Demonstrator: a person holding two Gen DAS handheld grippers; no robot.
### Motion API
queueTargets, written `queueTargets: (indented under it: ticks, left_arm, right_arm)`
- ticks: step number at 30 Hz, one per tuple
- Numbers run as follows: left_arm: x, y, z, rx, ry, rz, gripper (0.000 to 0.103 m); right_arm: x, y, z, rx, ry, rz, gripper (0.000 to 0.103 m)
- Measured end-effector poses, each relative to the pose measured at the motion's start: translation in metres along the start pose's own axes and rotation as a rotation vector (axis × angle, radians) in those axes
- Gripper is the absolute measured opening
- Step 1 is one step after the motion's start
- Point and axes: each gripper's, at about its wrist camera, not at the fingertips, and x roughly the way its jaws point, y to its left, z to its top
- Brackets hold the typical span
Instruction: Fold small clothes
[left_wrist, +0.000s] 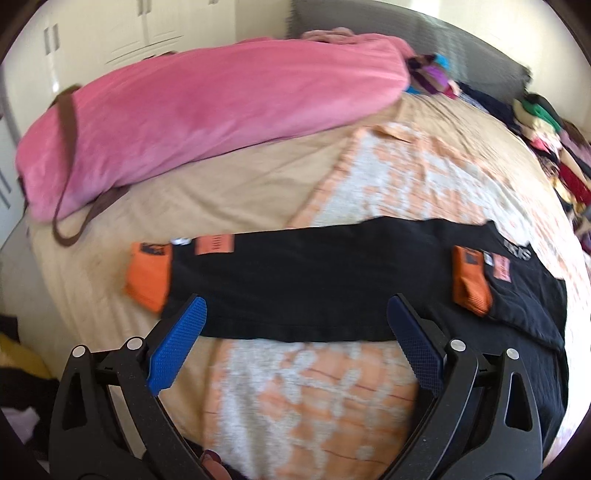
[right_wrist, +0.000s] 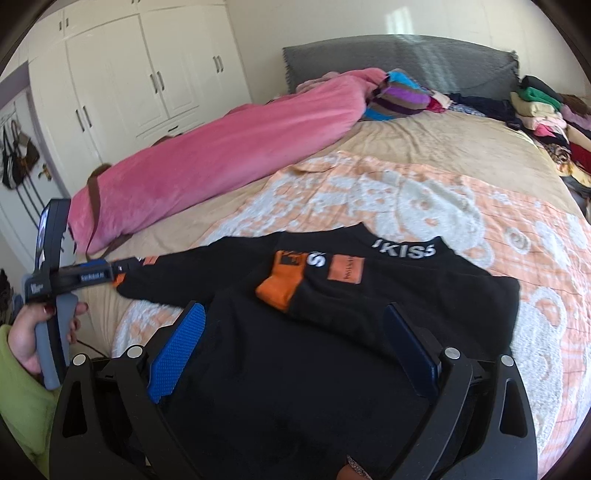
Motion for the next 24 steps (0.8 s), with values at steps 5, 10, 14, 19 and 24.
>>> queueTargets:
  ticks: [5, 10, 14, 19, 24]
  left_arm:
    - [0.010, 0.039, 0.001, -0.082, 0.011, 0.043, 0.092]
    - [0.025, 0.081, 0.001, -0.184, 0.025, 0.093, 0.092]
    - [0.040, 0.109, 0.000, -0.269, 0.036, 0.126, 0.092]
    - [0.065, 0.128, -0.006, -0.374, 0.050, 0.127, 0.092]
    - [0.091, 0.128, -0.011, -0.394, 0.068, 0.109, 0.045]
  right_arm:
    - [0.017, 0.015, -0.005, -0.024, 0.040, 0.013, 0.096]
    - [0.030, 0.023, -0.011, -0.035, 0.069, 0.014, 0.096]
    - [0.035, 0.020, -0.016, -0.026, 0.086, 0.009, 0.096]
    - [0.038, 0.011, -0.023, 0.005, 0.102, -0.001, 0.096]
    - [0.040, -0.001, -0.027, 0.034, 0.105, -0.016, 0.096]
